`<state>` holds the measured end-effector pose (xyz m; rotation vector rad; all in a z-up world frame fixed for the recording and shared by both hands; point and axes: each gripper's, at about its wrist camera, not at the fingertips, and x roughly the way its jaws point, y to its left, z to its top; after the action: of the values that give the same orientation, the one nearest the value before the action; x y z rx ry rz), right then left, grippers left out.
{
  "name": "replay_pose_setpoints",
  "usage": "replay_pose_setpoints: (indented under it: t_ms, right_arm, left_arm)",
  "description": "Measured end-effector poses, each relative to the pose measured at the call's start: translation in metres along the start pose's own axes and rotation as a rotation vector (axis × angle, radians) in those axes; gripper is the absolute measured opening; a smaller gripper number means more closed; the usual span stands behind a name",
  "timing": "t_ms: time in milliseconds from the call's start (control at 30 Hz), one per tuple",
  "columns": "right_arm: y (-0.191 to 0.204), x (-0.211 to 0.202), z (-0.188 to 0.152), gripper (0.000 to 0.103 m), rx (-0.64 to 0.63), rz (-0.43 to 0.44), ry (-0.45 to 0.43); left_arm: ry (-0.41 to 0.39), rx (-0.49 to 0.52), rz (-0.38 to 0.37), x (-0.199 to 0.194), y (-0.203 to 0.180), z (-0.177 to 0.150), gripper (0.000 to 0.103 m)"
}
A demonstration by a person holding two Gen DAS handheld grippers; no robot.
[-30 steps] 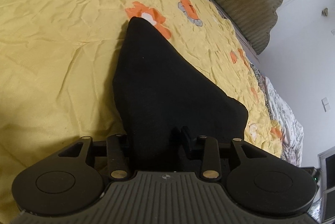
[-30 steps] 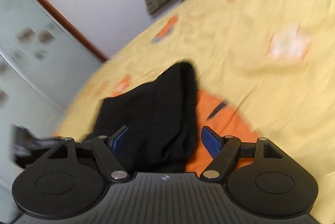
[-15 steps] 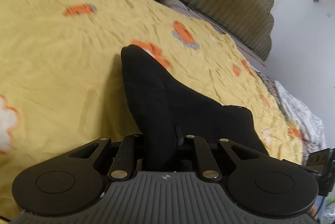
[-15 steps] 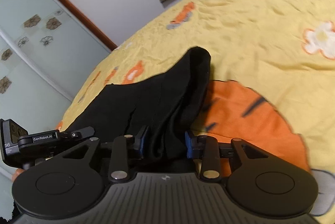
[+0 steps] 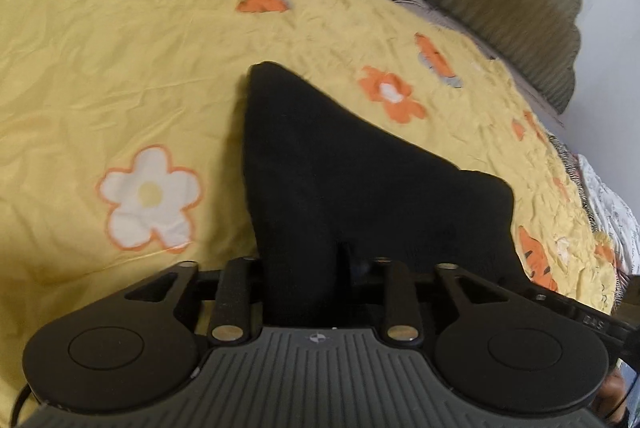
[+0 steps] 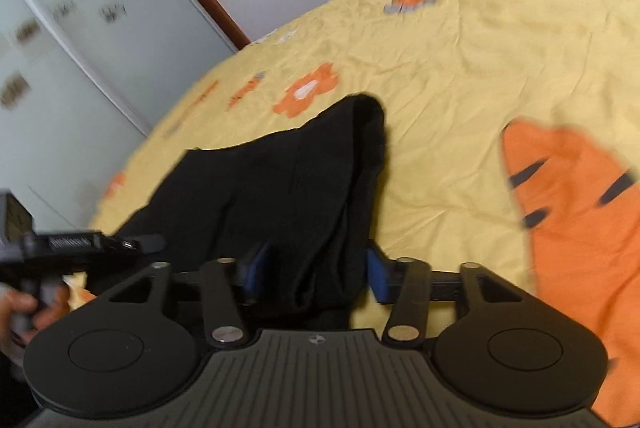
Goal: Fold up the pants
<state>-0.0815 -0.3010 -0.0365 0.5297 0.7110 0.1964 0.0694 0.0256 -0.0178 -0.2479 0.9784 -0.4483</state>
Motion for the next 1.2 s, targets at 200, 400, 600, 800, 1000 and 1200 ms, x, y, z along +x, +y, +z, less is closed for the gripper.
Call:
replay_pose_setpoints:
  t_ms: [200,400,600,800,1000,1200]
  right_arm:
    - [0.043,-0.030,0.012,0.054,-0.278,-0.215,-0.151]
    - [0.087,0.042,0.033,0.052,-0.465,-0.105,-0.032]
    - [0.073,0.083,0.040,0.054,-0.522,-0.225,-0.001]
    - [0.091,0.041,0.024,0.055,-0.535,-0.187,-0.049]
    - [0.095,0.032,-0.018,0.056,-0.632,-0.223,0.023]
    - [0.097,0.009,-0.012,0.057,-0.534,-0.181,-0.040]
  left_arm:
    - [-0.205,0.116,0.224,-0.031,-0.016,0.018,0.068]
    - [-0.134,0.280,0.144,0.011,-0.052,0.040,0.084]
    - [-0.053,0.272,0.223,0.072,-0.047,0.053,0.087]
    - [-0.099,0.346,0.190,0.033,-0.066,0.030,0.086]
    - [-0.095,0.523,0.224,0.017,-0.067,-0.033,0.083]
    - [-0.088,0.473,0.233,-0.004,-0.060,-0.043,0.082]
